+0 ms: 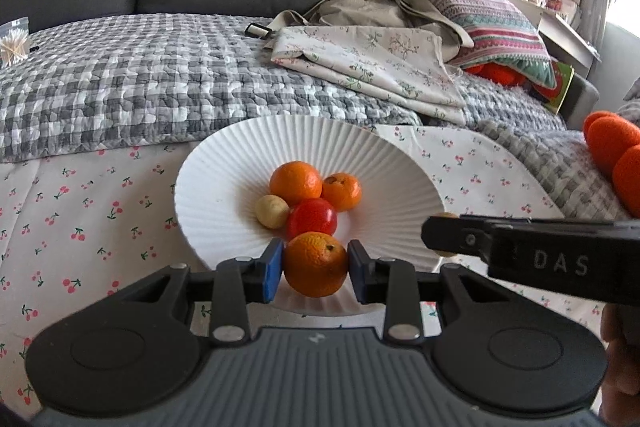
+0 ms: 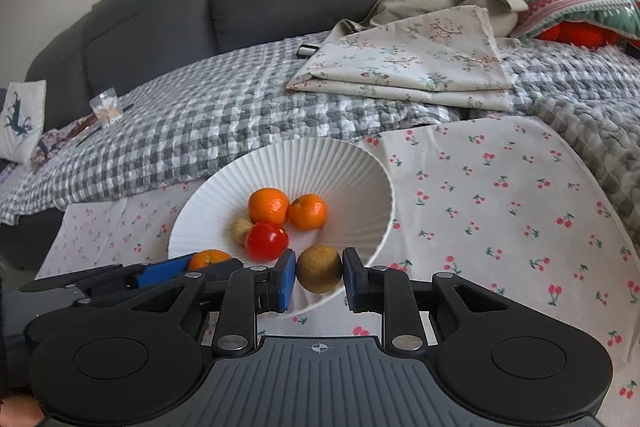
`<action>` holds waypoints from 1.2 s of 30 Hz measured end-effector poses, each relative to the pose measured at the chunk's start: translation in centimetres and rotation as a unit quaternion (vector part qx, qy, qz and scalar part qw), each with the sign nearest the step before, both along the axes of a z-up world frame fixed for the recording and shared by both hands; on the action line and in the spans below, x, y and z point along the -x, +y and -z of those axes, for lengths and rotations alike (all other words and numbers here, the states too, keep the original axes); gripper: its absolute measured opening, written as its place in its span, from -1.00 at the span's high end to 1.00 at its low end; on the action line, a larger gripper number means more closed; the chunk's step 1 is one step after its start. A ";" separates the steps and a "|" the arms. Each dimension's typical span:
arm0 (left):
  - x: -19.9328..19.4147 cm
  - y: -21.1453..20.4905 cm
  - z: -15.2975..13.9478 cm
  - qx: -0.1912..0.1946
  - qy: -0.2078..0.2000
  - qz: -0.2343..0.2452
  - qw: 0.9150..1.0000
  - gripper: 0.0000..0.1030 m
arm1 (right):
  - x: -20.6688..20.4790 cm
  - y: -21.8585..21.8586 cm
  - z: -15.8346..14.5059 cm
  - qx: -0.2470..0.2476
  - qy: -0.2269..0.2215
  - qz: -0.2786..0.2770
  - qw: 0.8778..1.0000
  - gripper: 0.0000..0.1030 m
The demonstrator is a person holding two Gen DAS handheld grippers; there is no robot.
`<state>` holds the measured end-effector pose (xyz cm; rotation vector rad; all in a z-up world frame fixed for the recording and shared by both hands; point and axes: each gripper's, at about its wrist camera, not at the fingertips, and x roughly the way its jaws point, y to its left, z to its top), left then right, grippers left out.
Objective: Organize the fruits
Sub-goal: 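Lower the orange and brown fruit into the white bowl and open both tools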
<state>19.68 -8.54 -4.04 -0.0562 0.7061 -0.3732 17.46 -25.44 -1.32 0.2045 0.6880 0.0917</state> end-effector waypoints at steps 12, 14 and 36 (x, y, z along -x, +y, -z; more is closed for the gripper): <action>-0.4 0.3 0.2 0.001 0.000 0.007 1.000 0.16 | -1.5 0.0 1.5 -0.031 0.010 -0.002 0.999 0.36; -0.5 0.8 -0.1 0.013 0.000 -0.002 1.000 -0.04 | -1.4 -0.5 1.2 -0.045 0.009 0.005 0.999 0.32; 1.2 4.8 -2.8 0.064 0.019 -0.048 0.997 -0.18 | 3.2 -2.6 -1.8 -0.087 0.037 0.041 0.995 -0.06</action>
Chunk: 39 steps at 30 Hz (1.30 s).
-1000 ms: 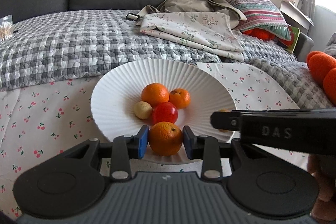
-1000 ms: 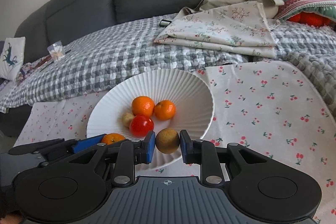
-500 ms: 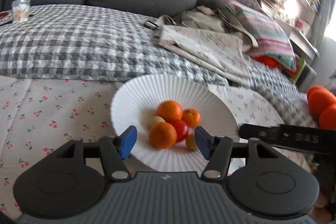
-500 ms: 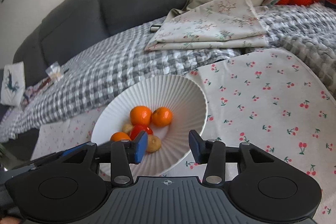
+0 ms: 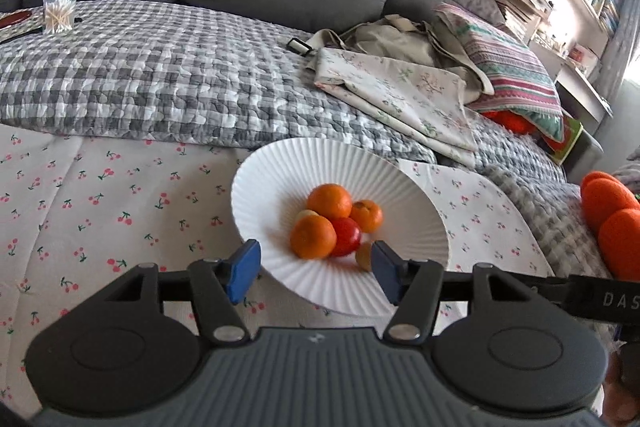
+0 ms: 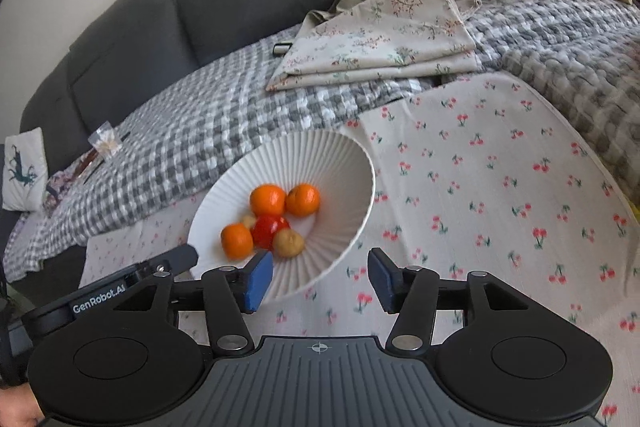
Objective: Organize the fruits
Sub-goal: 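Lower the orange and brown fruit into the white bowl and open both tools, then move both open tools back to the fruits lying on the cloth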
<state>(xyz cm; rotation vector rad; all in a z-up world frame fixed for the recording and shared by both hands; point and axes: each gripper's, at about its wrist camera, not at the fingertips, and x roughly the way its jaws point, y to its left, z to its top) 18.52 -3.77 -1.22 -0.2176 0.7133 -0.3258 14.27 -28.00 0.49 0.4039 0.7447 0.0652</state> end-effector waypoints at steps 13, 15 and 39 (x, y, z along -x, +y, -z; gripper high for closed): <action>3.7 1.4 -1.4 -0.030 0.026 0.004 0.999 -0.18 | 4.0 0.3 -1.1 -0.009 -0.004 -0.004 1.000 -0.26; 4.4 1.7 -1.4 -0.033 0.032 0.003 0.999 -0.18 | 4.4 0.4 -1.1 -0.011 -0.005 -0.007 1.000 -0.31; 4.8 3.0 2.9 -0.004 0.144 -0.034 0.989 -0.06 | 4.9 1.8 0.9 -0.013 0.043 -0.022 0.999 -0.60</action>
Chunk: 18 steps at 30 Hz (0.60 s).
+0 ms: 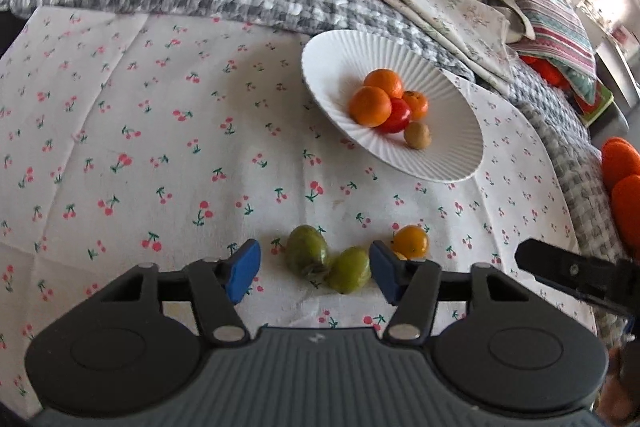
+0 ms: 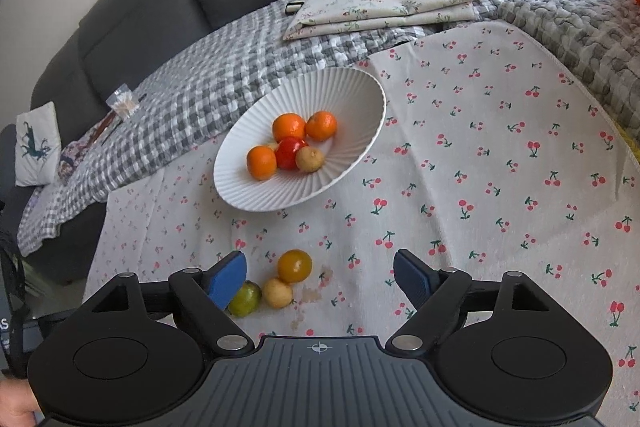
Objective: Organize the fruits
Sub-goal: 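Move both open tools back to the fruits lying on the cloth, then grasp the dark green fruit with the left tool while the right tool grasps the yellow tomato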
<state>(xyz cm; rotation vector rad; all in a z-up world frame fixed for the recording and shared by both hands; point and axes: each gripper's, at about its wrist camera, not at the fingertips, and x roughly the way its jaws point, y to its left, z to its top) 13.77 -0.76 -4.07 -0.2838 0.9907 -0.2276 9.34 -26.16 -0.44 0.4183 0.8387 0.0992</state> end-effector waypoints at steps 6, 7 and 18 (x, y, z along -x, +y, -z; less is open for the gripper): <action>-0.6 -0.2 1.0 0.002 0.002 -0.022 1.000 0.13 | -0.2 0.4 0.5 0.012 0.004 -0.001 1.000 -0.60; -0.8 -0.2 1.2 0.004 0.004 -0.026 1.000 0.15 | -0.3 0.4 0.7 0.013 0.005 0.000 1.000 -0.60; -0.9 0.3 1.5 0.008 0.004 -0.051 0.999 0.52 | -0.9 1.5 2.3 -0.010 0.017 -0.022 1.000 -0.55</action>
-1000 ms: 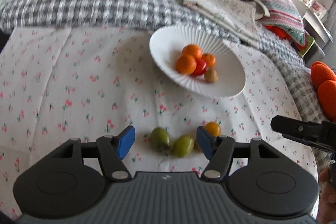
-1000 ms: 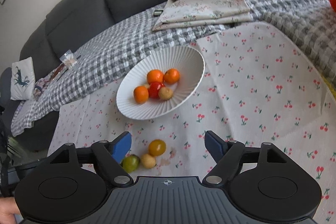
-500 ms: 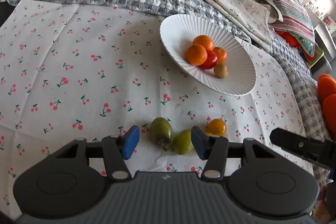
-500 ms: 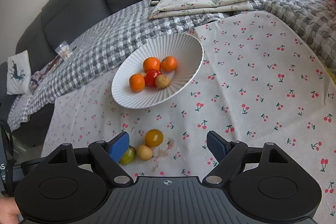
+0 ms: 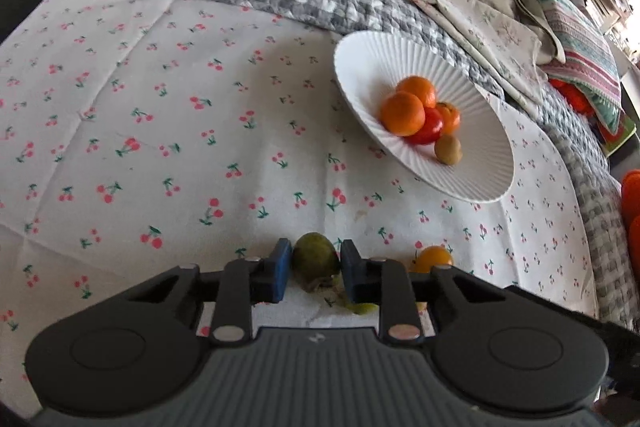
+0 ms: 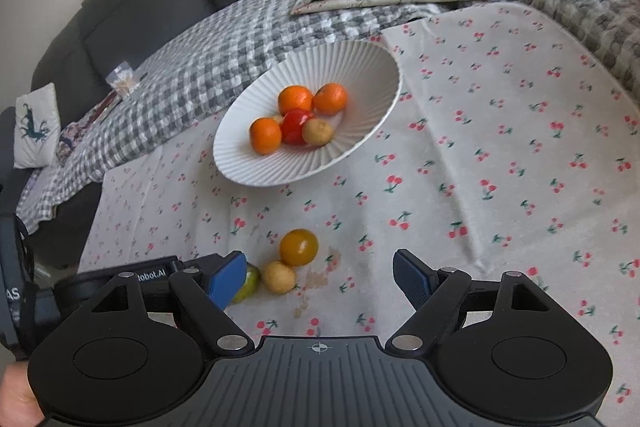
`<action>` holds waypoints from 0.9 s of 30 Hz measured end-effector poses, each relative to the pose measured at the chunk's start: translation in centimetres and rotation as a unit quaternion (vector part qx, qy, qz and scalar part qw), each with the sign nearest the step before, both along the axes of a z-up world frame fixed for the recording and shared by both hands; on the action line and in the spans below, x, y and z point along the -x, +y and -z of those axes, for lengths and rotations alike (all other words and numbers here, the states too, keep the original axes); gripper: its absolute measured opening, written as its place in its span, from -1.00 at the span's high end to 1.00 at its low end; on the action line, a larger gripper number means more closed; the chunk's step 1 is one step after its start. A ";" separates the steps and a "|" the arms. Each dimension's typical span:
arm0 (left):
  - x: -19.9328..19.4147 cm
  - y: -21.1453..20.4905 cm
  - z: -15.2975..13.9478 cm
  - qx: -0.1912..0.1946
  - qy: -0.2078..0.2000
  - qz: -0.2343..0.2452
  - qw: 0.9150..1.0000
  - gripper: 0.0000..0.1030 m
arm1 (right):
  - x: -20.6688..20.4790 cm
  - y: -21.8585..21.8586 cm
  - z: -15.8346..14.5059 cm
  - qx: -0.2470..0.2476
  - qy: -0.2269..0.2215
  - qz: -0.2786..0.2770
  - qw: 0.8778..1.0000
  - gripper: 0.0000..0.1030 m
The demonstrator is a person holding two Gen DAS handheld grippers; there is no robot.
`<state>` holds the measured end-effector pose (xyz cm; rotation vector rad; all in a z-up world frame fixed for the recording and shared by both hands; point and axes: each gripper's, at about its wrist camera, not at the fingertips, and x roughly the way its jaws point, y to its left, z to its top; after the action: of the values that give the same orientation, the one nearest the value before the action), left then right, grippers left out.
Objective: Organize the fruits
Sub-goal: 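Grasp the dark green fruit with the left tool while the right tool grasps the yellow tomato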
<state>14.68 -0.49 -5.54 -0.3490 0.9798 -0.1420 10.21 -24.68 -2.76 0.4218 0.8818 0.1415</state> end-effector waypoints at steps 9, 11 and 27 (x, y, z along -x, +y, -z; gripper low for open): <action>0.5 0.9 -1.4 0.008 -0.008 -0.017 1.000 0.52 | -2.3 0.7 1.7 -0.011 0.007 0.021 1.000 -0.28; 0.4 1.1 -1.4 0.014 -0.005 -0.021 1.000 0.52 | -2.9 1.2 2.1 0.003 0.004 0.021 1.000 -0.26; 0.3 1.1 -1.4 0.002 -0.006 -0.021 1.000 0.52 | -4.0 4.5 3.2 0.068 -0.021 -0.023 0.997 0.47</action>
<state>14.34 0.57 -4.15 -0.3729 0.9594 -0.1077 14.21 -20.20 -5.94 0.2703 0.8546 0.1312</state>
